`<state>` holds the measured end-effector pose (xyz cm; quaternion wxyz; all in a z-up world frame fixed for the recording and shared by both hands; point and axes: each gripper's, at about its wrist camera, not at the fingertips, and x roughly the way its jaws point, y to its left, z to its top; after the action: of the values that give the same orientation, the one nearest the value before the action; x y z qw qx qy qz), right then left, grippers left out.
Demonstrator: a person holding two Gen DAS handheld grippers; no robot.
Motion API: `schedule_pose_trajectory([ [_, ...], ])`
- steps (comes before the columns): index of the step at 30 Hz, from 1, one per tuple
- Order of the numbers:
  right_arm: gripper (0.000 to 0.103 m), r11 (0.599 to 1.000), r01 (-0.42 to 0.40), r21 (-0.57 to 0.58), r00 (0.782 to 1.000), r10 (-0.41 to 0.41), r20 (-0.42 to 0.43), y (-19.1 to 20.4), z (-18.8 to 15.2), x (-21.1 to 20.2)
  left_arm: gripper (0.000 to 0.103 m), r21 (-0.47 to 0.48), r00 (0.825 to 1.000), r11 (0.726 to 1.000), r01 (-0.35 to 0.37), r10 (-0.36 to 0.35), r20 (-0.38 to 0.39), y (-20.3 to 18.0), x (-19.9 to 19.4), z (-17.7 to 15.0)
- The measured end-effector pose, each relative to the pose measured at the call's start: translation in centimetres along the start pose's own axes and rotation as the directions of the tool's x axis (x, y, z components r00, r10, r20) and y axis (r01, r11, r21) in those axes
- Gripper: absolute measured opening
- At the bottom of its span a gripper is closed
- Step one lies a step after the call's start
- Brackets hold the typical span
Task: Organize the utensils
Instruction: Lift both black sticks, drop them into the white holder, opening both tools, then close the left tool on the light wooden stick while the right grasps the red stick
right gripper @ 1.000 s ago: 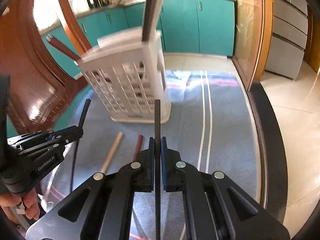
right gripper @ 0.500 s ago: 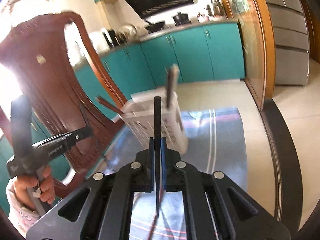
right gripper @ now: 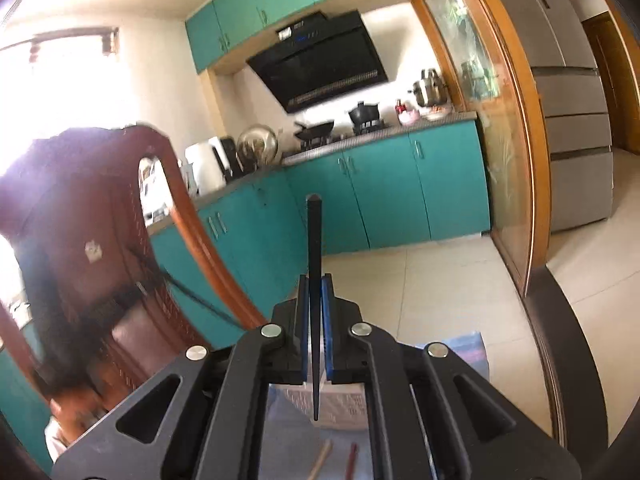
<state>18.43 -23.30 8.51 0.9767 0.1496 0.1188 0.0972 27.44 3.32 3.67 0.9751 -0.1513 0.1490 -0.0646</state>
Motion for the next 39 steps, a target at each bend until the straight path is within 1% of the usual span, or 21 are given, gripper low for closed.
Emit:
schedule_pose_trajectory([
  [2, 0.007, 1.000, 0.025, -0.006, 0.998, -0.025, 0.058, 0.2, 0.4, 0.5, 0.007, 0.004, 0.997, 1.000, -0.030, 0.031, -0.069, 0.5, 2.6, -1.3],
  [4, 0.007, 0.997, 0.077, -0.026, 0.992, -0.074, 0.106, 0.3, 0.0, 1.4, 0.007, 0.024, 0.992, 0.998, -0.052, 0.054, -0.112, 0.8, 4.2, -2.4],
  [5, 0.007, 0.995, 0.092, -0.025, 0.990, -0.089, 0.112, 0.0, -0.4, 1.9, 0.007, 0.035, 0.990, 0.998, -0.059, 0.063, -0.125, 0.8, 4.6, -2.8],
  [8, 0.007, 0.993, 0.119, -0.010, 0.990, -0.118, 0.082, -0.7, -1.4, 4.0, 0.007, 0.076, 0.985, 0.994, -0.076, 0.087, -0.149, 0.7, 5.1, -3.9],
  [12, 0.007, 0.989, 0.146, -0.023, 0.988, -0.145, 0.044, -1.3, -3.1, 6.2, 0.007, 0.080, 0.984, 0.994, -0.073, 0.085, -0.157, 0.9, 4.7, -4.4],
  [15, 0.007, 0.989, 0.138, -0.046, 0.990, -0.139, -0.002, -1.0, -4.4, 7.5, 0.007, 0.092, 0.987, 0.994, -0.063, 0.076, -0.145, 1.1, 3.9, -4.9],
  [18, 0.007, 0.989, 0.134, -0.069, 0.990, -0.137, -0.034, -0.6, -5.4, 8.3, 0.007, 0.136, 0.988, 0.988, -0.078, 0.095, -0.119, 0.5, 2.9, -5.4],
  [20, 0.007, 0.988, 0.133, -0.076, 0.989, -0.137, -0.053, -0.5, -5.9, 8.7, 0.009, 0.157, 0.990, 0.984, -0.084, 0.100, -0.098, 0.2, 2.1, -5.7],
  [22, 0.008, 0.989, 0.127, -0.080, 0.989, -0.132, -0.060, -0.4, -6.1, 8.6, 0.011, 0.153, 0.991, 0.985, -0.085, 0.099, -0.092, 0.2, 1.6, -6.0],
  [24, 0.013, 0.987, 0.133, -0.091, 0.989, -0.139, -0.060, -0.2, -6.1, 8.3, 0.011, 0.161, 0.991, 0.984, -0.076, 0.092, -0.093, 0.0, 1.1, -6.4],
  [25, 0.017, 0.986, 0.137, -0.096, 0.988, -0.143, -0.059, -0.1, -6.1, 8.0, 0.011, 0.182, 0.992, 0.980, -0.076, 0.093, -0.088, -0.3, 0.8, -6.6],
  [26, 0.022, 0.986, 0.136, -0.097, 0.989, -0.141, -0.053, -0.1, -6.0, 7.4, 0.011, 0.200, 0.992, 0.977, -0.078, 0.096, -0.081, -0.4, 0.3, -6.7],
  [29, 0.030, 0.989, 0.106, -0.106, 0.993, -0.110, -0.036, 0.3, -5.8, 5.2, 0.011, 0.232, 0.993, 0.970, -0.077, 0.096, -0.073, -1.0, -0.4, -7.0],
  [32, 0.036, 0.987, 0.094, -0.134, 0.994, -0.099, -0.034, 0.6, -6.2, 3.2, 0.016, 0.243, 0.992, 0.967, -0.073, 0.095, -0.082, -1.1, -1.1, -7.7],
  [34, 0.036, 0.985, 0.079, -0.151, 0.994, -0.088, -0.057, 0.6, -6.8, 2.5, 0.019, 0.249, 0.991, 0.965, -0.076, 0.100, -0.087, -1.1, -1.4, -8.3],
  [36, 0.036, 0.983, 0.059, -0.171, 0.992, -0.077, -0.099, 0.6, -7.7, 2.2, 0.025, 0.248, 0.990, 0.966, -0.074, 0.101, -0.096, -0.8, -2.0, -8.8],
  [38, 0.036, 0.983, 0.035, -0.181, 0.985, -0.065, -0.160, 0.3, -9.6, 2.3, 0.026, 0.254, 0.987, 0.965, -0.070, 0.104, -0.123, -0.4, -2.7, -9.8],
  [39, 0.036, 0.982, 0.024, -0.185, 0.977, -0.062, -0.203, 0.0, -11.0, 2.7, 0.026, 0.258, 0.985, 0.963, -0.075, 0.111, -0.129, -0.3, -2.8, -10.1],
])
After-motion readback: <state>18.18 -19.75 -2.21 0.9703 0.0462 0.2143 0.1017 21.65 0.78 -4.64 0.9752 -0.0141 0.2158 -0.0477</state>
